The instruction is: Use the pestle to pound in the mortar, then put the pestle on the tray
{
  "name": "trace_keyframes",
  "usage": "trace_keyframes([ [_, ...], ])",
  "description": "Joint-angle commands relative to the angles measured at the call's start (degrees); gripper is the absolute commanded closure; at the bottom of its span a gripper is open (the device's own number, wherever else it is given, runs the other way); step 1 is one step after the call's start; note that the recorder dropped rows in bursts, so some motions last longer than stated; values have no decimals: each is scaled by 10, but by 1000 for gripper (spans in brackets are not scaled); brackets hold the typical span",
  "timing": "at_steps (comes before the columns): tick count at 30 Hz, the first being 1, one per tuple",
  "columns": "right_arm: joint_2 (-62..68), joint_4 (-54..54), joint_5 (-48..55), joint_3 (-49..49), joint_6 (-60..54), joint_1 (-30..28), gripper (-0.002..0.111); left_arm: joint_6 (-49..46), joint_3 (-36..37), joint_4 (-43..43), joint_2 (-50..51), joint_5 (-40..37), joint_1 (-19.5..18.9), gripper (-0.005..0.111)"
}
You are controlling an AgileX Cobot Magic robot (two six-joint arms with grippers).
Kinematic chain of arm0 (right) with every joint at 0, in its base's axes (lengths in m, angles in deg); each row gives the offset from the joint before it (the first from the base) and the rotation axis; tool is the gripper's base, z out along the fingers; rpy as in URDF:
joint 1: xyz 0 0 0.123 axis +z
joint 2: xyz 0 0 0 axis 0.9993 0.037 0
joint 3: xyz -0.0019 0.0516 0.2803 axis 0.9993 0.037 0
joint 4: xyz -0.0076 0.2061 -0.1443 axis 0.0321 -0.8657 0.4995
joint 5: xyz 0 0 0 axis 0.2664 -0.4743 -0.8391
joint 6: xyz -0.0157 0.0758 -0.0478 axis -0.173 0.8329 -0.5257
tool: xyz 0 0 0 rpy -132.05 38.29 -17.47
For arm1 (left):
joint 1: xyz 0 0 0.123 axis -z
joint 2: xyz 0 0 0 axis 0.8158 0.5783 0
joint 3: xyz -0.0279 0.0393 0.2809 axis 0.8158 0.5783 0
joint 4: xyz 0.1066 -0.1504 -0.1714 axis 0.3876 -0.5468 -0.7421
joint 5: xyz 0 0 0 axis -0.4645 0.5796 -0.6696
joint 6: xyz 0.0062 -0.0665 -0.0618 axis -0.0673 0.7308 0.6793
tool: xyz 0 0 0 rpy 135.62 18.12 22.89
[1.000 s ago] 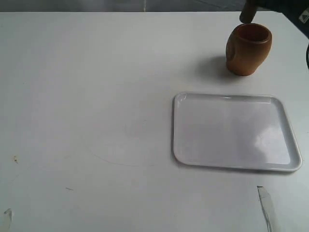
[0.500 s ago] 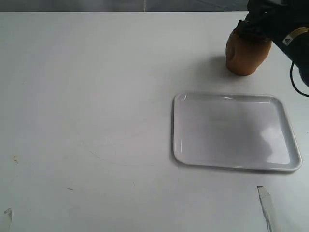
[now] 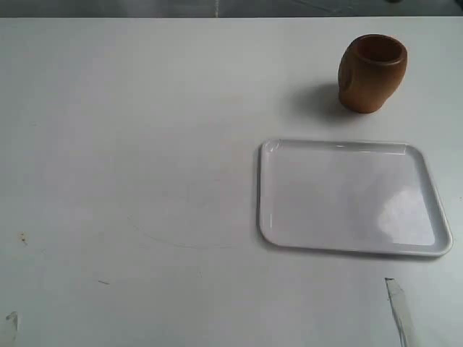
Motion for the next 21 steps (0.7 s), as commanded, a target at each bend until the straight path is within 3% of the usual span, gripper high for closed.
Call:
trace_keyframes([
  [1, 4, 5, 37, 0, -4, -4, 108, 5, 0, -4, -1, 2, 4, 107],
  [6, 79, 14, 47, 6, 0, -4, 108, 5, 0, -4, -1, 2, 4, 107],
  [13, 213, 0, -32, 39, -6, -4, 108, 5, 0, -4, -1, 2, 4, 107],
  [17, 182, 11, -45, 41, -6, -4, 108, 5, 0, -4, -1, 2, 4, 107],
  [21, 69, 5, -32, 41, -6, -4, 108, 5, 0, -4, -1, 2, 4, 107],
])
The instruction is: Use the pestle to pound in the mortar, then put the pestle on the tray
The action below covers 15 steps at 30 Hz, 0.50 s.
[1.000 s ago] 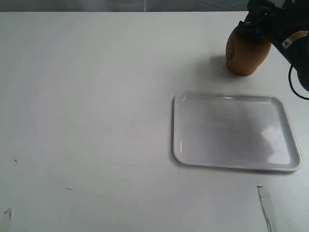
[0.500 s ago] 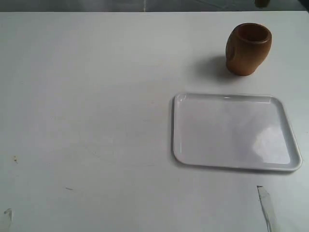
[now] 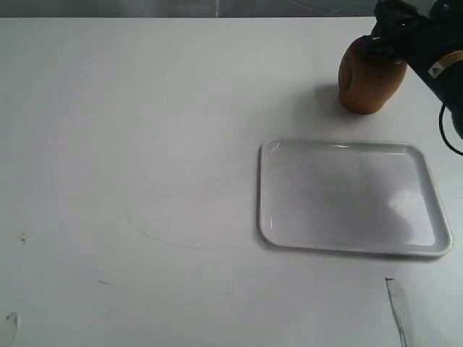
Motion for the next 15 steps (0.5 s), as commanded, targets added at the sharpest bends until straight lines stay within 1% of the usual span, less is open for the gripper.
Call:
trace_keyframes([
  [1, -126, 10, 58, 5, -4, -2, 108, 5, 0, -4, -1, 2, 4, 107],
  [4, -215, 10, 101, -15, -1, -2, 108, 5, 0, -4, -1, 2, 4, 107],
  [7, -257, 16, 120, -29, 30, -2, 108, 5, 0, -4, -1, 2, 4, 107],
  [11, -252, 23, 135, -24, 39, -2, 108, 5, 0, -4, -1, 2, 4, 107],
  [15, -189, 27, 123, 4, 36, -2, 108, 5, 0, -4, -1, 2, 4, 107],
])
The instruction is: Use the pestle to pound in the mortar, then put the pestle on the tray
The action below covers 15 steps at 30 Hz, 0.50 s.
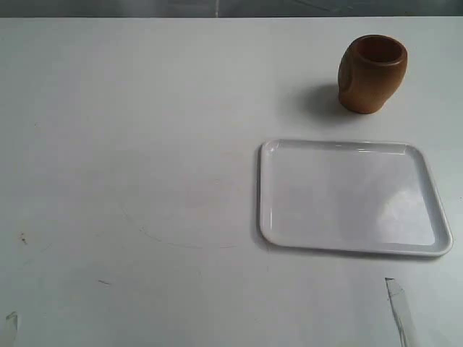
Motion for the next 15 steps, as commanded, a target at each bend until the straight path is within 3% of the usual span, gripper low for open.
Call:
trace_keyframes([
  [1, 82, 10, -8, 36, 0, -2, 108, 5, 0, -4, -1, 2, 4, 107],
  [9, 299, 4, -110, 51, -6, -2, 108, 5, 0, -4, -1, 2, 4, 107],
  [15, 255, 2, -127, 51, -7, -2, 108, 5, 0, -4, -1, 2, 4, 107],
])
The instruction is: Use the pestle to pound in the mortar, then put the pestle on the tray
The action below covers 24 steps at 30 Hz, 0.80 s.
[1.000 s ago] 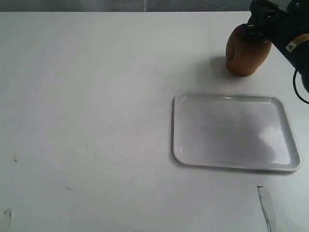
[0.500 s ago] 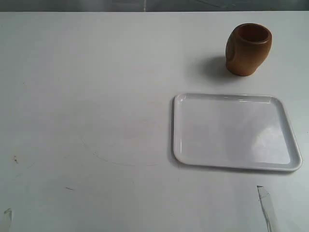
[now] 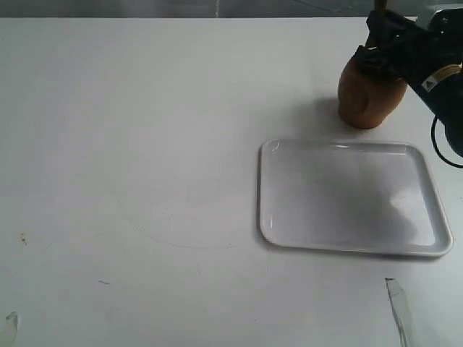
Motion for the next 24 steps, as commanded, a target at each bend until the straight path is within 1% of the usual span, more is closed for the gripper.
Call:
trace_keyframes([
  [1, -44, 12, 57, 10, -5, -2, 108, 5, 0, -4, -1, 2, 4, 107],
  [4, -105, 15, 64, 10, -12, -2, 108, 5, 0, -4, -1, 2, 4, 107],
  [7, -179, 42, 76, 10, -8, -2, 108, 5, 0, -4, -1, 2, 4, 107],
  [12, -290, 109, 168, 10, 16, -1, 108, 5, 0, -4, -1, 2, 4, 107],
  [15, -330, 179, 235, 10, 60, -1, 108, 5, 0, -4, -1, 2, 4, 107],
  [17, -353, 269, 281, 9, 111, -1, 108, 5, 0, -4, -1, 2, 4, 107],
  [18, -360, 322, 299, 6, 158, -1, 108, 5, 0, -4, -1, 2, 4, 107],
  [20, -370, 444, 319, -4, 263, -1, 108, 5, 0, -4, -1, 2, 4, 107],
  [24, -376, 717, 330, -32, 530, -1, 108, 5, 0, -4, -1, 2, 4, 107],
])
